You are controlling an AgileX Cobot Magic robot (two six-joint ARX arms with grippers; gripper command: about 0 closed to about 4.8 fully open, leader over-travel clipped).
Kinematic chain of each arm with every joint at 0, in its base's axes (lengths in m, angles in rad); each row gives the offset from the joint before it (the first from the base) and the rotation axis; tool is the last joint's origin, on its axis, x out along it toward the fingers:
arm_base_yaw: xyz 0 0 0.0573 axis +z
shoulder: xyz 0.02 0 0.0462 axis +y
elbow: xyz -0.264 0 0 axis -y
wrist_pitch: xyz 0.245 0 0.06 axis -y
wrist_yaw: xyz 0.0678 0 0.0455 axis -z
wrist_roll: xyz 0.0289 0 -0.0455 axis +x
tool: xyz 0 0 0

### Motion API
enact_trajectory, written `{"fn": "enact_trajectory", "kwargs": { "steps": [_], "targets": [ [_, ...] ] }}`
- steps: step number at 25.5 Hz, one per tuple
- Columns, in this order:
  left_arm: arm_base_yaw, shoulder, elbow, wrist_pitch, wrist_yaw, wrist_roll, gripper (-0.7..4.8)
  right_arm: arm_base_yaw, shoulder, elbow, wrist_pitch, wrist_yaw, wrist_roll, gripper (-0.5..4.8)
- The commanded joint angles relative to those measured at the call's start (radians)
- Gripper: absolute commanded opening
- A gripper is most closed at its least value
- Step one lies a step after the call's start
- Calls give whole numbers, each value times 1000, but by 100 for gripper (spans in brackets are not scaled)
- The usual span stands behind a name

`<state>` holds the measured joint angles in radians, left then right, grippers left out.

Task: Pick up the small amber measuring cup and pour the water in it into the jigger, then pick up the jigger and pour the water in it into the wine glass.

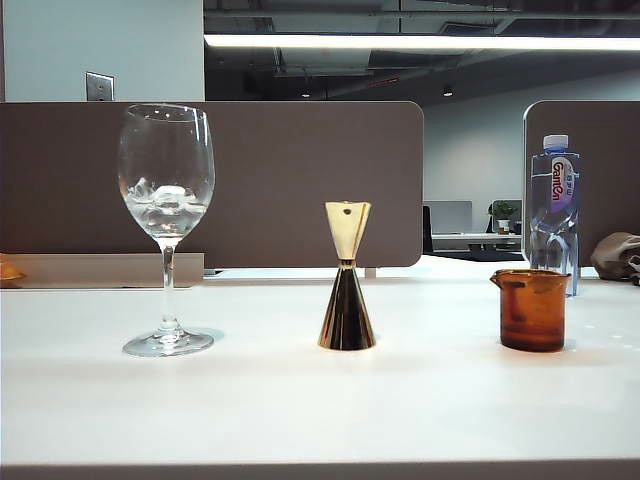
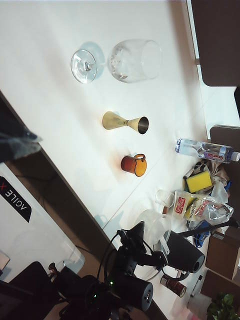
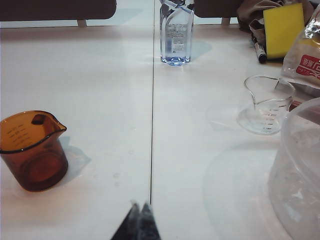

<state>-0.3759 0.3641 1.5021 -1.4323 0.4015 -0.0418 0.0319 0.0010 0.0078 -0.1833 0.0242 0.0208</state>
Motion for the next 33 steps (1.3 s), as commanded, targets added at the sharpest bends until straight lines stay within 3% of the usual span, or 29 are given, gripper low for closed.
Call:
{"fn": "enact_trajectory", "kwargs": {
  "steps": [1, 4, 7, 9, 13, 19, 22, 29, 33],
  "targets": [
    [1, 1, 3, -3, 3, 1, -2, 0, 1, -7, 4, -1, -2, -5],
    [1, 1, -5, 12, -3, 73, -2, 0, 1, -7, 4, -1, -2, -5],
    [1, 1, -118, 211, 3, 124, -2, 0, 1, -7, 4, -1, -2, -5],
    [1, 0, -269, 409, 3, 140, -2, 0, 1, -7, 4, -1, -2, -5],
    [2, 0, -436, 639, 3, 156, -2, 0, 1, -7, 4, -1, -2, -5],
    [2, -31, -677, 996, 3, 276, -2, 0, 1, -7, 4, -1, -2, -5],
    [2, -80, -815, 1207, -6, 278, -2, 0, 1, -7, 4, -1, -2, -5],
    [2, -211, -1106, 1531, -113, 254, -2, 0, 1, -7, 4, -1, -2, -5],
    [2, -304, -1268, 1613, -220, 119, -2, 0, 1, -7, 4, -1, -2, -5]
  ]
}}
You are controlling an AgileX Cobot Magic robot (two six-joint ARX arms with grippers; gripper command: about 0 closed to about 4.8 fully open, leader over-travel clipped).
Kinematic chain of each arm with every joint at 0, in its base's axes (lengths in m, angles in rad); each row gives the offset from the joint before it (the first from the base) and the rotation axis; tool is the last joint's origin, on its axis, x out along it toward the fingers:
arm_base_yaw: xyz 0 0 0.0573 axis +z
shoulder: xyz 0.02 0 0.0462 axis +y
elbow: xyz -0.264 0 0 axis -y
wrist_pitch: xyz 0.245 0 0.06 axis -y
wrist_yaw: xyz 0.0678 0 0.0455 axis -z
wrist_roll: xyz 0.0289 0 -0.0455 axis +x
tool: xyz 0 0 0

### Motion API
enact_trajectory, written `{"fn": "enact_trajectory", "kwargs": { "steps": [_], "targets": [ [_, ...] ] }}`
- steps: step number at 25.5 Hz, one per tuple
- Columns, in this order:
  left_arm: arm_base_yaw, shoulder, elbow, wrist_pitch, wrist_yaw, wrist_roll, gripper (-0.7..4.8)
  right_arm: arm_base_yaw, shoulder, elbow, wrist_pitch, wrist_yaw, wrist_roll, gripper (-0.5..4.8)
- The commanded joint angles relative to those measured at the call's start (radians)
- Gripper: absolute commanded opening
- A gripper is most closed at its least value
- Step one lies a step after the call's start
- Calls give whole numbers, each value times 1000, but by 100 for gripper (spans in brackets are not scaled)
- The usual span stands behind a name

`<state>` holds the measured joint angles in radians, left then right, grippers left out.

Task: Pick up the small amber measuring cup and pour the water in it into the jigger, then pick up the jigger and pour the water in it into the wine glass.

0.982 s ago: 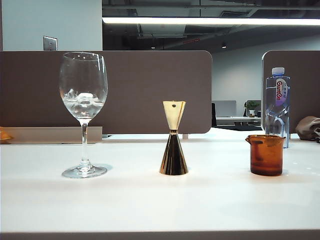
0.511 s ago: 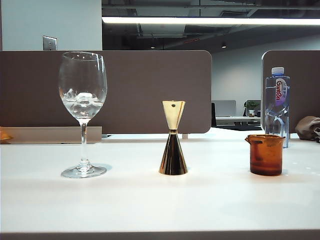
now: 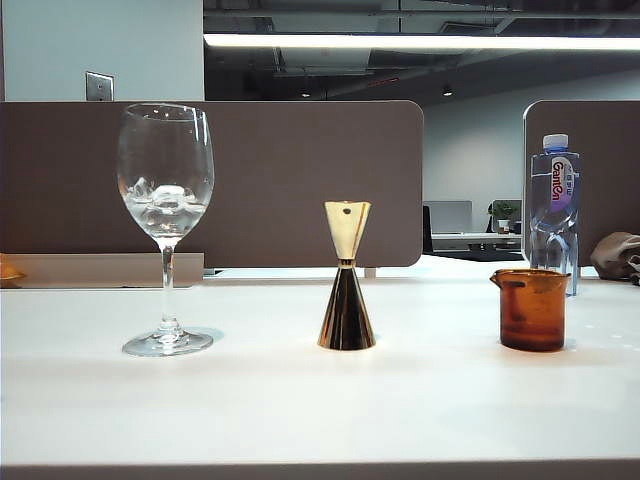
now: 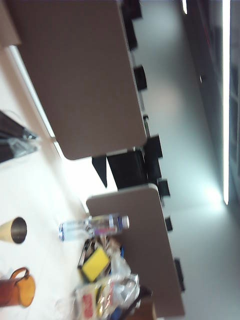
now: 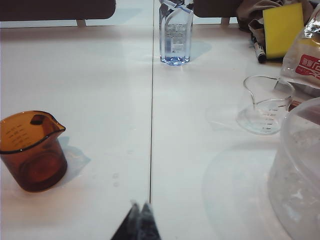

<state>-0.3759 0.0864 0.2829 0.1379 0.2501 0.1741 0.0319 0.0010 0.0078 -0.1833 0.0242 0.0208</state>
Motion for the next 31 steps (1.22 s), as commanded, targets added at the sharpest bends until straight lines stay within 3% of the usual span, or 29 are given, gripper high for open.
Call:
{"fn": "enact_trajectory", "kwargs": {
  "steps": [1, 6, 19, 26, 31],
  "targets": [
    [2, -37, -77, 42, -115, -131, -2, 0, 1, -7, 4, -1, -2, -5],
    [2, -47, -137, 37, -188, -178, -2, 0, 1, -7, 4, -1, -2, -5],
    [14, -82, -268, 13, -257, -192, -2, 0, 1, -7, 4, -1, -2, -5],
    [81, -80, -275, -229, -280, -186, -2, 0, 1, -7, 4, -1, -2, -5],
    [150, -80, -275, -323, -278, -185, -2, 0, 1, -7, 4, -1, -2, -5]
  ]
}}
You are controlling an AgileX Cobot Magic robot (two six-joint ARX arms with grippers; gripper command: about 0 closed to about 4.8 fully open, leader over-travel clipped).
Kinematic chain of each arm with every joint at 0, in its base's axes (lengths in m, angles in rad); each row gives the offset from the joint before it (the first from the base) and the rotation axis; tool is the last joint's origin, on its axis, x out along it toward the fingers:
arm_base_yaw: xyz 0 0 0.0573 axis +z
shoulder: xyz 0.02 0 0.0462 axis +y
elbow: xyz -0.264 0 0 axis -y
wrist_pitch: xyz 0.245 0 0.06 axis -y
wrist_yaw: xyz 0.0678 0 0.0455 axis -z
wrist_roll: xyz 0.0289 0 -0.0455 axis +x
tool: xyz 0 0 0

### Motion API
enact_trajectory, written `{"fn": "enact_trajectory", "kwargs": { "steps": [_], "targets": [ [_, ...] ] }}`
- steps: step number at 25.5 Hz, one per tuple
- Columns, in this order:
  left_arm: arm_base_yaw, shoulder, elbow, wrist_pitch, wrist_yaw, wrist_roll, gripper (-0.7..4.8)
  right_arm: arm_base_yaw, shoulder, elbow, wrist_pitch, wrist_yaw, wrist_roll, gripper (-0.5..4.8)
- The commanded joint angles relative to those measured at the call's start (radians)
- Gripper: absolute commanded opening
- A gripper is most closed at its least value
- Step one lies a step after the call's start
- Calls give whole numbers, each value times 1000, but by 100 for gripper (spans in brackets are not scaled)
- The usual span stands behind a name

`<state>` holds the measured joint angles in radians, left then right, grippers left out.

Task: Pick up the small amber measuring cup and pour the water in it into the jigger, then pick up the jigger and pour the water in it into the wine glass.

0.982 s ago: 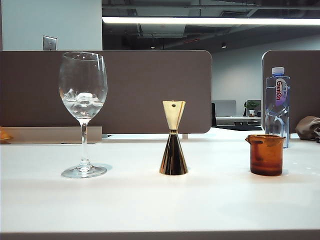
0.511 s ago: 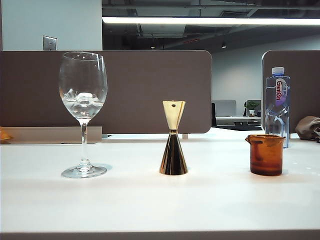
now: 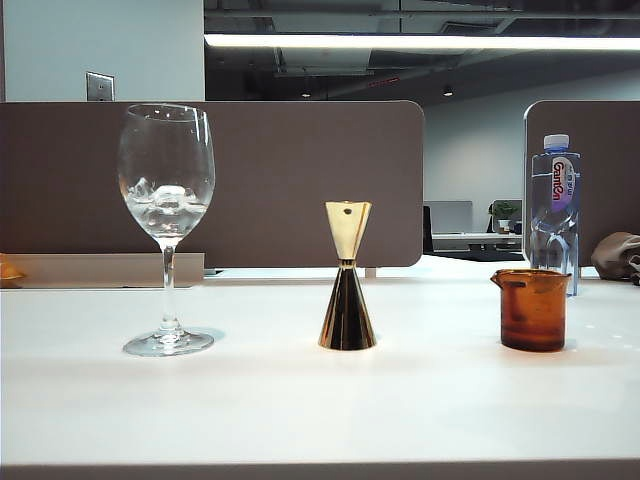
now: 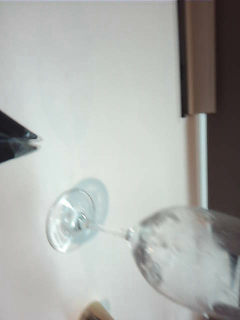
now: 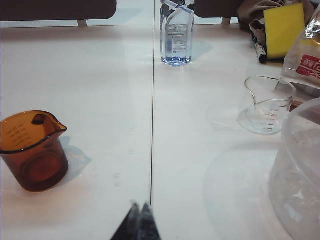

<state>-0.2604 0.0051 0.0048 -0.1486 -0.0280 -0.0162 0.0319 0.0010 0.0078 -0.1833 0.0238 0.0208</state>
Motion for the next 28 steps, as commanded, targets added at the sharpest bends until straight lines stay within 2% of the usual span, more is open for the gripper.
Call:
{"fn": "enact_trajectory", "kwargs": {
  "steps": [1, 11, 16, 28],
  "targets": [
    [48, 1, 3, -38, 2, 5, -2, 0, 1, -7, 4, -1, -2, -5],
    [163, 1, 3, -37, 3, 1, -2, 0, 1, -7, 4, -1, -2, -5],
    [249, 1, 3, -37, 3, 1, -2, 0, 1, -7, 4, -1, -2, -5],
    [253, 1, 3, -37, 5, 1, -2, 0, 1, -7, 4, -1, -2, -5]
  ]
}}
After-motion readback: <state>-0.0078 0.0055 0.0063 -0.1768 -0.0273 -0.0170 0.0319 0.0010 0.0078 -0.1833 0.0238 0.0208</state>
